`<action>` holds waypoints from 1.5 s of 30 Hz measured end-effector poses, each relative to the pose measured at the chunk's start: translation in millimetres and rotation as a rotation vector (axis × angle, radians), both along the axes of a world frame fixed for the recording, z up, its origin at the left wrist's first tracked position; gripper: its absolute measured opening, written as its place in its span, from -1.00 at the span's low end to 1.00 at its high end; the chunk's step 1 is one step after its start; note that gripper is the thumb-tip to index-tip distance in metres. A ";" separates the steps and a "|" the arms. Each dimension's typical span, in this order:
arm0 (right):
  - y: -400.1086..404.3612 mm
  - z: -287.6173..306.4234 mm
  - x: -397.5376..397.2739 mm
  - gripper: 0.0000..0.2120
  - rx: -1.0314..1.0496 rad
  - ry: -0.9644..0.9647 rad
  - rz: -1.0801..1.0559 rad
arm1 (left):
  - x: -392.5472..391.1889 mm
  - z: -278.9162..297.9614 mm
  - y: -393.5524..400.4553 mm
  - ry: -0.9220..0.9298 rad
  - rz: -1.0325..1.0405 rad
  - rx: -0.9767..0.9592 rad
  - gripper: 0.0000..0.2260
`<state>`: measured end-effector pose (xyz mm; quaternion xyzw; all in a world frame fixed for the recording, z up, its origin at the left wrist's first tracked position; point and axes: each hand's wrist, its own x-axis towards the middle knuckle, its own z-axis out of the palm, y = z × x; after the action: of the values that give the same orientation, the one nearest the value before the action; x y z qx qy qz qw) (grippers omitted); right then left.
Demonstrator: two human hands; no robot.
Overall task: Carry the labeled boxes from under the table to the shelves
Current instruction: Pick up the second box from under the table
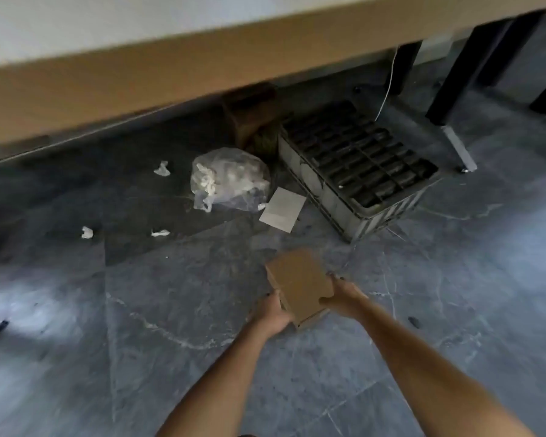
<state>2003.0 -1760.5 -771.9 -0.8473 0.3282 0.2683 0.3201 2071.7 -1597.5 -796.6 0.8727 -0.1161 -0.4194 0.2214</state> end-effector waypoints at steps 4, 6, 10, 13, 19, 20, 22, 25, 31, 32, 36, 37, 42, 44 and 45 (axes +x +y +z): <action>-19.7 -91.9 20.6 -0.39 -0.015 -0.032 -0.017 | 19.0 -93.1 -15.9 0.025 0.068 -0.048 -0.26; -30.1 -126.9 30.0 -0.44 -0.043 -0.059 -0.036 | 30.4 -127.0 -22.6 0.025 0.093 -0.059 -0.33; -44.9 -168.8 46.6 -0.44 0.007 -0.067 -0.104 | 51.5 -161.9 -39.3 0.113 0.133 -0.083 -0.32; -44.0 -176.1 52.6 -0.48 0.012 -0.089 -0.128 | 54.9 -157.2 -50.6 0.182 0.235 -0.104 -0.27; -35.5 -120.4 37.5 -0.48 -0.005 -0.093 -0.128 | 44.2 -93.6 -53.3 0.194 0.303 -0.091 -0.25; -34.1 -101.8 34.3 -0.50 -0.007 -0.096 -0.132 | 42.5 -76.6 -52.6 0.184 0.303 -0.095 -0.25; -31.9 -63.2 26.7 -0.54 -0.012 -0.109 -0.139 | 38.5 -40.4 -51.8 0.161 0.291 -0.095 -0.25; -28.2 -1.7 12.4 -0.58 -0.001 -0.108 -0.148 | 27.8 22.5 -50.6 0.125 0.270 -0.077 -0.25; -17.9 123.6 -21.4 -0.67 0.013 -0.113 -0.203 | -4.5 146.7 -38.8 0.133 0.253 -0.046 -0.26; -16.3 144.0 -27.8 -0.66 0.022 -0.118 -0.223 | -10.2 166.9 -36.6 0.134 0.251 -0.046 -0.25; -10.6 221.8 -56.8 -0.57 0.076 -0.102 -0.314 | -37.4 244.7 -31.5 0.134 0.206 -0.055 -0.25; -9.5 238.1 -64.6 -0.57 0.078 -0.104 -0.321 | -44.4 262.7 -31.6 0.153 0.199 -0.078 -0.25; -5.0 313.9 -106.8 -0.60 0.029 -0.192 -0.415 | -74.1 347.2 -31.8 0.154 0.120 -0.113 -0.33; -2.8 341.0 -125.2 -0.59 -0.002 -0.230 -0.465 | -83.8 377.3 -29.7 0.137 0.088 -0.133 -0.43; -0.4 354.3 -135.0 -0.58 -0.011 -0.252 -0.490 | -88.4 391.1 -28.1 0.131 0.067 -0.132 -0.42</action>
<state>1868.0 -1760.9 -417.6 -0.7711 0.4823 0.0737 0.4091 1983.2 -1625.6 -405.5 0.8303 -0.0997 -0.4592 0.2996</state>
